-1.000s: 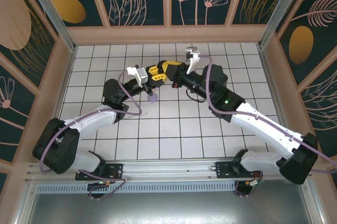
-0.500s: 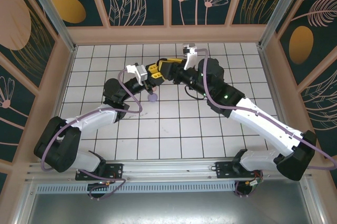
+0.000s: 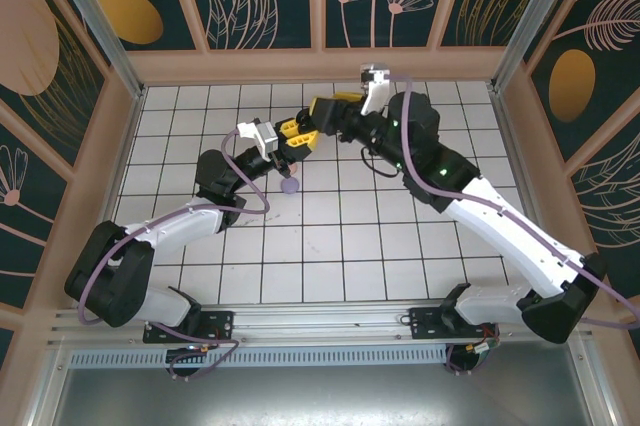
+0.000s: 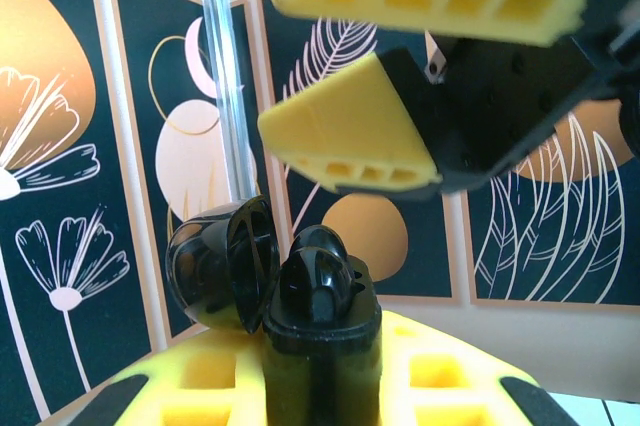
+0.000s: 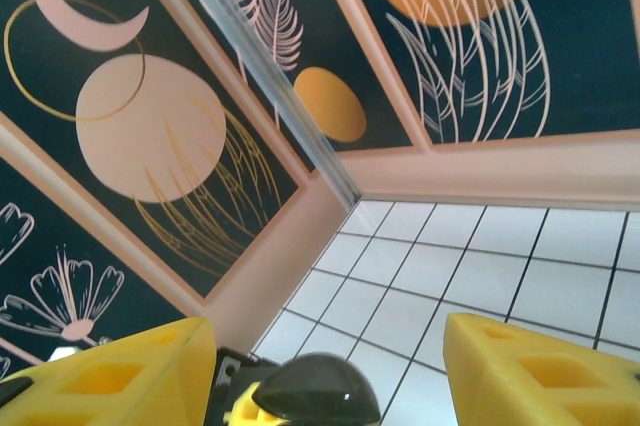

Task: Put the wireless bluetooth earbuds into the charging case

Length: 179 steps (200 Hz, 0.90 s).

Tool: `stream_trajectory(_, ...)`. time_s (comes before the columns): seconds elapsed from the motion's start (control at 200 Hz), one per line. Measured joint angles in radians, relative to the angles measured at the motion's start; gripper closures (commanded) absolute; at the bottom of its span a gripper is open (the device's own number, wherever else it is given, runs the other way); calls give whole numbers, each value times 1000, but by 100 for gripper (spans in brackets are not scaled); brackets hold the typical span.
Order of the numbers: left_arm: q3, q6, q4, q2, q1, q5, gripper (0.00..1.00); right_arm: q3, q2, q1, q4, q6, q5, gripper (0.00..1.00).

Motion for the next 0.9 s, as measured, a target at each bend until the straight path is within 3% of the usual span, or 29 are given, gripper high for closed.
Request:
stream_trajectory(0.335, 0, 82, -106, 0, 0, 5, 100, 336, 236, -111, -264, -58, -123, 73)
stream_trajectory(0.525, 0, 127, -175, -2, 0, 8, 100, 490, 414, -114, -430, -111, -197, 80)
stream_trajectory(0.741, -1, 140, -216, -7, 0, 19, 100, 507, 458, -102, -554, -146, -233, 88)
stream_trajectory(0.896, -2, 139, -247, -8, -2, 33, 100, 420, 381, -80, -546, -158, -204, 91)
